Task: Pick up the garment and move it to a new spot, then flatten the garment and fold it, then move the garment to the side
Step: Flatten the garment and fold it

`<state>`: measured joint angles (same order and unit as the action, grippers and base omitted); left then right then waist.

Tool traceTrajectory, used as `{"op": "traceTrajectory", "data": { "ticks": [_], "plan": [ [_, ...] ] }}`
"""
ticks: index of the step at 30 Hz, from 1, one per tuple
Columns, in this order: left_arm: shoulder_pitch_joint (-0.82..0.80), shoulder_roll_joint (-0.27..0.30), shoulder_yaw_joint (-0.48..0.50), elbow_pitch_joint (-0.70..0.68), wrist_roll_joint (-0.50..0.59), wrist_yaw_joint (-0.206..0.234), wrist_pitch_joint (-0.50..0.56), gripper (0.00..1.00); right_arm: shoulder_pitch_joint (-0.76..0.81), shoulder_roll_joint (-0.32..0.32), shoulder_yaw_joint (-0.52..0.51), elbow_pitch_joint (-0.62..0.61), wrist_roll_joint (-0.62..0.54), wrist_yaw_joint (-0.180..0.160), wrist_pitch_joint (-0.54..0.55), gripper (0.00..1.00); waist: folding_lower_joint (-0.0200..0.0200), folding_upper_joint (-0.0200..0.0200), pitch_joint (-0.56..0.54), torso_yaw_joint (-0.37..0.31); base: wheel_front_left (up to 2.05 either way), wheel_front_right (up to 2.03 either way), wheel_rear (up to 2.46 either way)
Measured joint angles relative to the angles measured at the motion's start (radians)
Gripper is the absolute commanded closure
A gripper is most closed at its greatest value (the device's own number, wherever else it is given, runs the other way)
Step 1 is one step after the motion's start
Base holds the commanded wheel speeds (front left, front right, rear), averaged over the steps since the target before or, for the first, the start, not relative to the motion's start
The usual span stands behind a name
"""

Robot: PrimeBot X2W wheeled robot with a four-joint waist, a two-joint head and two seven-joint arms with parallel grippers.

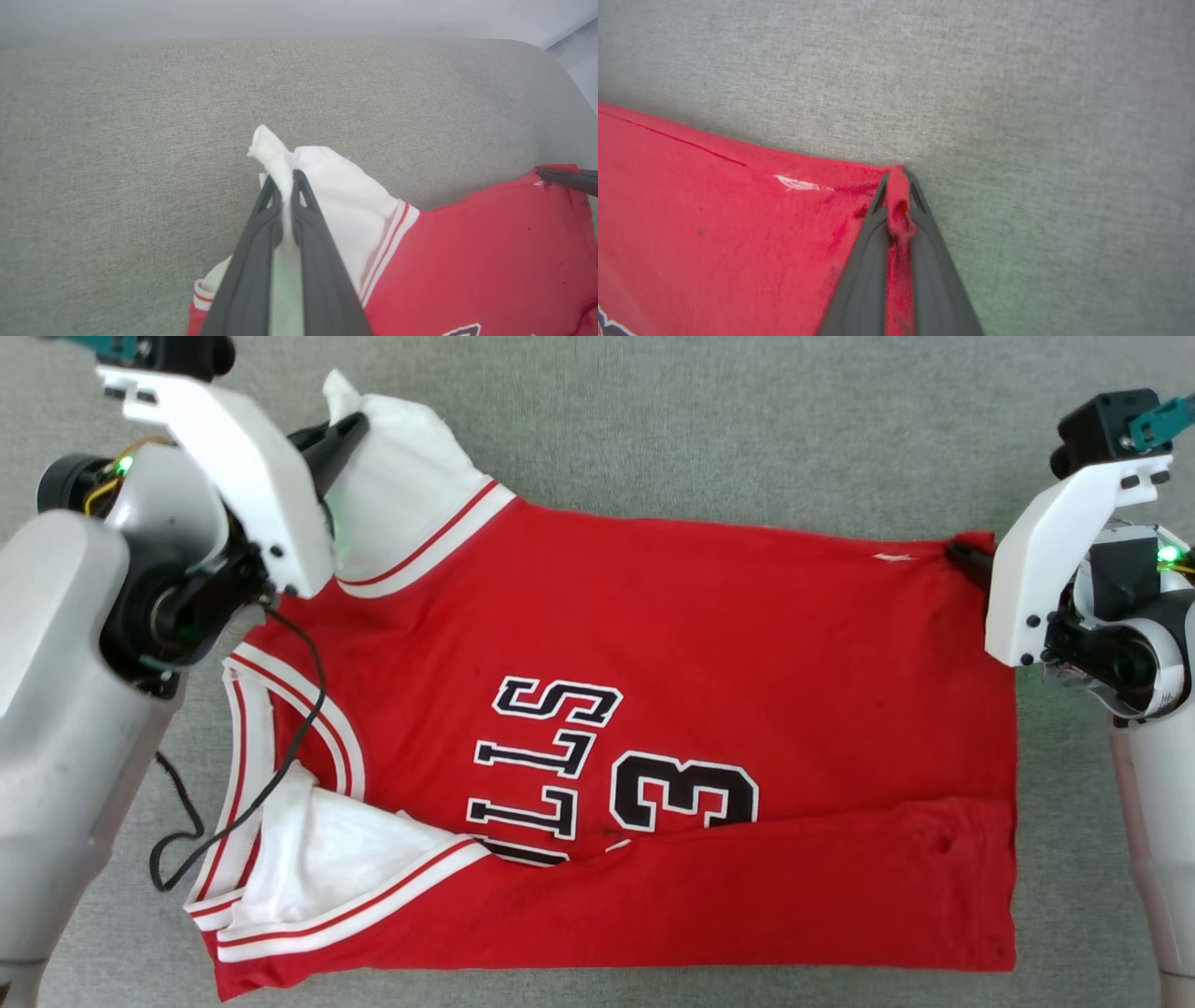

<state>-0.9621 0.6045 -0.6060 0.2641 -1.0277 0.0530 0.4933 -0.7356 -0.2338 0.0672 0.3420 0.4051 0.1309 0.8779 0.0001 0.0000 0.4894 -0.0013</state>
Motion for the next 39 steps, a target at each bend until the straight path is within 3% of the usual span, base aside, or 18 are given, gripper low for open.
{"op": "traceTrajectory", "data": {
  "ticks": [7,14,21,23,24,25,26,31,35,39],
  "plan": [
    [0.163,0.035,0.067,-0.068,-0.034,0.027,-0.135,1.00,0.092,-0.024,0.015,-0.138,0.003,0.000,-0.079,1.00,0.0000,0.0000,-0.077,-0.006,0.00,0.00,0.00],
    [0.459,0.062,0.129,-0.173,-0.095,0.084,-0.282,1.00,0.292,-0.032,-0.013,-0.230,0.019,0.001,-0.132,1.00,0.0000,0.0000,-0.174,0.006,0.00,0.00,0.00],
    [0.763,0.004,0.128,-0.162,-0.190,0.123,-0.356,1.00,0.468,-0.007,-0.023,-0.224,0.057,0.001,-0.213,1.00,-0.0002,0.0001,-0.255,0.024,0.00,0.00,0.00],
    [0.813,-0.030,0.125,-0.140,-0.220,0.118,-0.372,1.00,0.506,0.000,-0.029,-0.203,0.063,0.001,-0.241,0.87,-0.0002,0.0001,-0.269,0.026,0.00,0.00,0.00],
    [0.823,-0.045,0.122,-0.125,-0.225,0.114,-0.382,0.69,0.522,0.001,-0.031,-0.189,0.065,0.001,-0.255,0.00,-0.0002,0.0000,-0.273,0.027,0.00,0.00,0.00],
    [0.831,-0.059,0.114,-0.111,-0.231,0.103,-0.382,0.22,0.538,0.006,-0.034,-0.173,0.076,0.000,-0.265,0.00,-0.0002,0.0000,-0.277,0.028,0.00,0.00,0.00],
    [0.835,-0.076,0.107,-0.093,-0.240,0.093,-0.382,0.00,0.554,0.013,-0.035,-0.159,0.089,0.000,-0.277,0.00,-0.0002,0.0000,-0.280,0.028,0.00,0.00,0.00],
    [0.830,-0.128,0.110,-0.013,-0.222,0.058,-0.470,0.00,0.606,0.019,-0.025,-0.133,0.098,0.000,-0.369,0.00,-0.0003,0.0000,-0.302,0.024,0.00,0.00,0.00],
    [0.831,-0.133,0.111,0.008,-0.166,0.046,-0.558,0.00,0.663,0.013,-0.014,-0.180,0.108,0.000,-0.413,0.00,-0.0002,0.0000,-0.328,0.017,0.00,0.00,0.00],
    [0.818,-0.126,0.109,-0.025,-0.088,0.060,-0.648,0.00,0.692,-0.002,-0.035,-0.259,0.113,0.000,-0.425,0.00,-0.0002,0.0000,-0.361,0.008,0.00,0.00,0.00]
  ]
}}
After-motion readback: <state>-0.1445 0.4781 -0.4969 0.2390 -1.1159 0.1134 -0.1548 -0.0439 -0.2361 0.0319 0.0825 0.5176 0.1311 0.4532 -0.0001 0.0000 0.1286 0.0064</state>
